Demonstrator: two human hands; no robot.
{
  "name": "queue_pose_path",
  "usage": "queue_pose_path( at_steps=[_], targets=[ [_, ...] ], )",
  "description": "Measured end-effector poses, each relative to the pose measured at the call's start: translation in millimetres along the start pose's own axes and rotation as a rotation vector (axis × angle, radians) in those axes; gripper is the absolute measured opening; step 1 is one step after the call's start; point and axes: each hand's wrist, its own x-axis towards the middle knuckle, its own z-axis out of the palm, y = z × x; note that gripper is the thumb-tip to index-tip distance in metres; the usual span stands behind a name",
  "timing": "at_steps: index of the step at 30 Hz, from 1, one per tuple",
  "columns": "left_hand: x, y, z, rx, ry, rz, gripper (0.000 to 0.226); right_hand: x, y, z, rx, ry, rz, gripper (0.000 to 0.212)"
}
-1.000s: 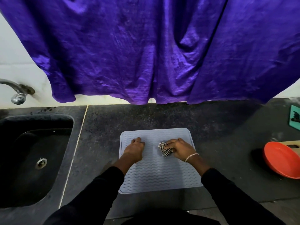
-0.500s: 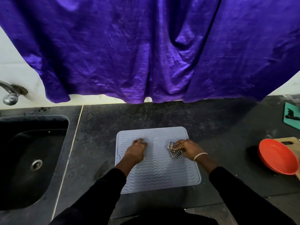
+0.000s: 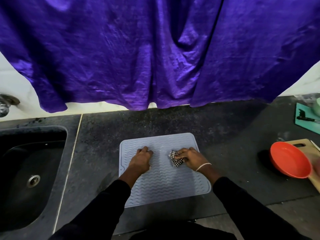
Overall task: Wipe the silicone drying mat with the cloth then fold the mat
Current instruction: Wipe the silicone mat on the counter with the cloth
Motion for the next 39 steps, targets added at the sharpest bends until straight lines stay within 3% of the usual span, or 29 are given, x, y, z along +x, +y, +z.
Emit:
queue_pose_path(
  at_steps=[9,19,28,39],
  targets=[
    [-0.6,-0.9,4.0,-0.003,0.015,-0.003,0.076,-21.3,58.0,-36.2,-0.082,0.006,0.156,0.053],
    [-0.9,-3.3,4.0,-0.005,0.02,0.015,0.076,-10.5,20.1,-10.3,-0.015,0.015,0.002,0.053],
    [-0.9,-4.2,6.0,-0.02,0.025,0.012,0.077,-33.2,65.3,-36.9,-0.112,0.045,0.256,0.054],
    [-2.2,-6.3,5.3,-0.021,0.016,0.011,0.078,-13.3,23.8,-3.3,-0.042,0.069,0.079,0.054]
  ],
)
